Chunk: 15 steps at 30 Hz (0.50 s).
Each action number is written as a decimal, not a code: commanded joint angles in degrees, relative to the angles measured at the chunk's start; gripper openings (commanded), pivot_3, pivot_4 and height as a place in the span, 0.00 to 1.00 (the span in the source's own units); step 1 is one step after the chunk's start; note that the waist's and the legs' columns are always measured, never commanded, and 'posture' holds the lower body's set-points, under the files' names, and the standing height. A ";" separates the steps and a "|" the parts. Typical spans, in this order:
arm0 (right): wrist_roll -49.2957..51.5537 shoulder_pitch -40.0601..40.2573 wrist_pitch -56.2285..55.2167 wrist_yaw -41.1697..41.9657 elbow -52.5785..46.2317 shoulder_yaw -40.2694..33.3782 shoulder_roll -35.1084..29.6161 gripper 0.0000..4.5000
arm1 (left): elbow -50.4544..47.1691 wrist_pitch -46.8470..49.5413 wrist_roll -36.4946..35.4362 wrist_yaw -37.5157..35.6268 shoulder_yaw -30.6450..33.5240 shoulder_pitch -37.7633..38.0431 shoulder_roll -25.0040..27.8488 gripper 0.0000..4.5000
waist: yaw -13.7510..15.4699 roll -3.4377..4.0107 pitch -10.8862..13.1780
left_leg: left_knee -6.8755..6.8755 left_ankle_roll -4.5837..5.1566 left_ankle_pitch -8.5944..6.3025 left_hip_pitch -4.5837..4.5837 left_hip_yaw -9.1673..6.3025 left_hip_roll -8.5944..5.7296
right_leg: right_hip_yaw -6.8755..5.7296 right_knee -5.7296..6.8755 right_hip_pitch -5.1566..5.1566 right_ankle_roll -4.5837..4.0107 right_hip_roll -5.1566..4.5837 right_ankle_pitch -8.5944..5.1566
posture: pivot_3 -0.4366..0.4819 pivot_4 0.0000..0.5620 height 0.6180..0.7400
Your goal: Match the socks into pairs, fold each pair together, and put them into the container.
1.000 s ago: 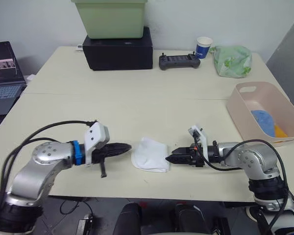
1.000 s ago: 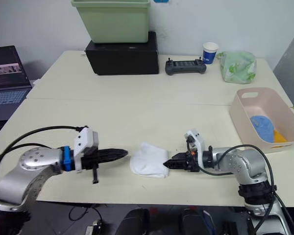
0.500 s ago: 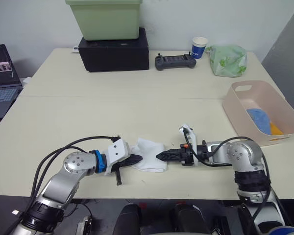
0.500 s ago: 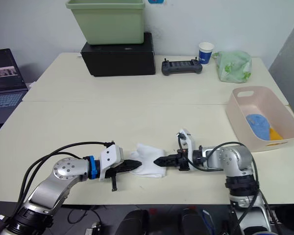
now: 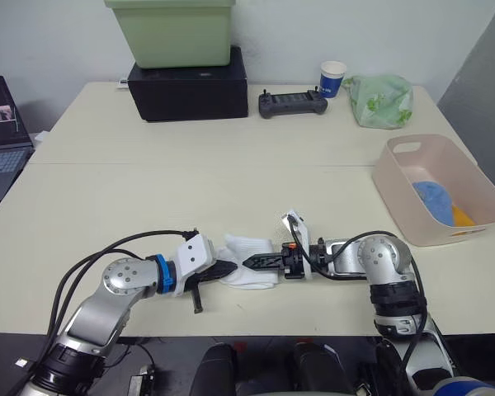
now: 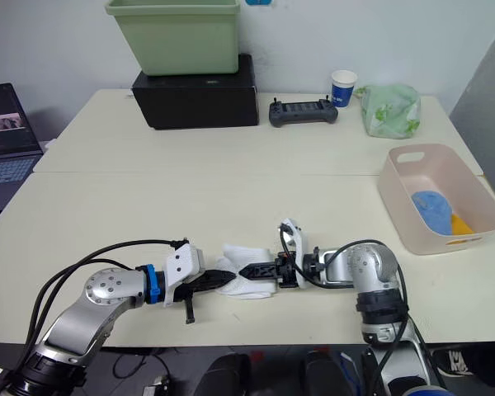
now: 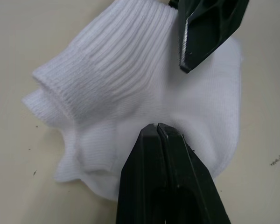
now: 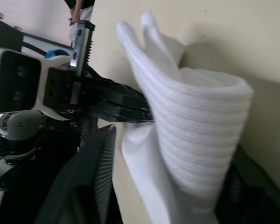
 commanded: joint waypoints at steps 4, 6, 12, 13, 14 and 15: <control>-0.07 0.04 -2.28 0.05 -1.16 0.50 -0.59 0.05 | 0.06 1.01 -2.31 -1.30 2.48 0.85 0.98 0.00 | -0.03 -0.03 -0.02 | 0.00 0.00 0.00 0.02 -0.02 0.02 | -0.01 0.00 0.01 0.00 0.01 0.00 | 0.48 0.27 1.00; 0.27 0.12 -2.56 0.29 -2.01 0.28 -0.83 0.00 | -1.19 1.79 -4.27 -1.90 3.86 0.74 0.98 0.00 | -0.05 -0.03 -0.02 | -0.01 0.00 0.00 0.02 -0.01 0.02 | -0.01 0.00 0.01 0.00 0.01 0.00 | 0.48 0.27 1.00; 2.92 -2.06 -4.12 -0.72 -10.02 -5.95 -3.36 0.00 | -8.18 13.37 -19.00 -3.46 12.82 -3.87 2.82 0.08 | 0.27 -0.08 0.05 | 0.00 -0.01 0.00 -0.21 -0.02 0.00 | -0.03 0.01 -0.18 0.00 -0.01 0.00 | 0.48 0.27 1.00; 3.11 -2.95 -5.19 0.02 -12.29 -7.27 -5.78 0.00 | -9.02 16.28 -21.86 -2.86 14.44 -6.13 3.34 0.12 | 0.50 -0.09 0.10 | 0.00 -0.01 0.01 -0.27 -0.06 -0.01 | -0.07 0.00 -0.22 0.00 -0.02 0.00 | 0.48 0.27 1.00; 3.42 -3.92 -5.92 0.75 -14.03 -9.05 -8.55 0.00 | -9.52 19.14 -24.47 -1.95 15.78 -8.92 3.67 0.19 | 0.84 -0.07 0.16 | 0.01 -0.01 0.01 -0.32 -0.09 -0.05 | -0.10 0.00 -0.23 0.00 -0.02 0.00 | 0.48 0.27 1.00; 2.58 -4.21 -7.71 2.38 -15.69 -9.26 -12.74 0.00 | -9.80 20.99 -25.97 -1.35 16.28 -11.70 3.90 0.26 | 0.98 -0.07 0.17 | 0.03 -0.02 0.01 -0.41 -0.10 -0.10 | -0.13 0.01 -0.30 0.03 -0.01 0.01 | 0.48 0.27 1.00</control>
